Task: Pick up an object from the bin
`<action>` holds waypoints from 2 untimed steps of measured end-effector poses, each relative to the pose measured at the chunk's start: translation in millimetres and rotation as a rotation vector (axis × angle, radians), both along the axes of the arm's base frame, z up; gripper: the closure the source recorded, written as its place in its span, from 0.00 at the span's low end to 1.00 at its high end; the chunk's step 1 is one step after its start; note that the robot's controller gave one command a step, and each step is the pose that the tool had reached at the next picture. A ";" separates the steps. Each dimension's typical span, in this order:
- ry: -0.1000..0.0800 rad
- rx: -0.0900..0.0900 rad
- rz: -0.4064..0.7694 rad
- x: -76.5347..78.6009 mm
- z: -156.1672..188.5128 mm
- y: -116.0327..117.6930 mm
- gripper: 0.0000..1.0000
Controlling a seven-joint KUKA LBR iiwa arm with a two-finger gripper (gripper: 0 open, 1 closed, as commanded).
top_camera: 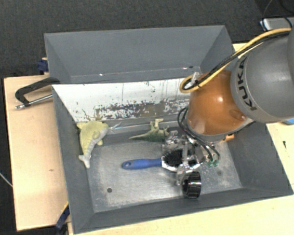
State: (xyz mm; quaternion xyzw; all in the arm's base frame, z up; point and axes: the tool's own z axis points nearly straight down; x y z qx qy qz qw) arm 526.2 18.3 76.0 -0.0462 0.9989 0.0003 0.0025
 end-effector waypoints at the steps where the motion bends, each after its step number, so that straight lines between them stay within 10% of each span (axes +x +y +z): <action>1: -0.003 0.002 0.002 1.1 1.0 2.5 1.00; 2: -0.007 -0.001 0.140 4.3 100.7 -2.5 1.00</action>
Offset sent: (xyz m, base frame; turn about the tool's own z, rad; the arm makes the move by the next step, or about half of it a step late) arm 0.0000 0.0000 0.0000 0.0000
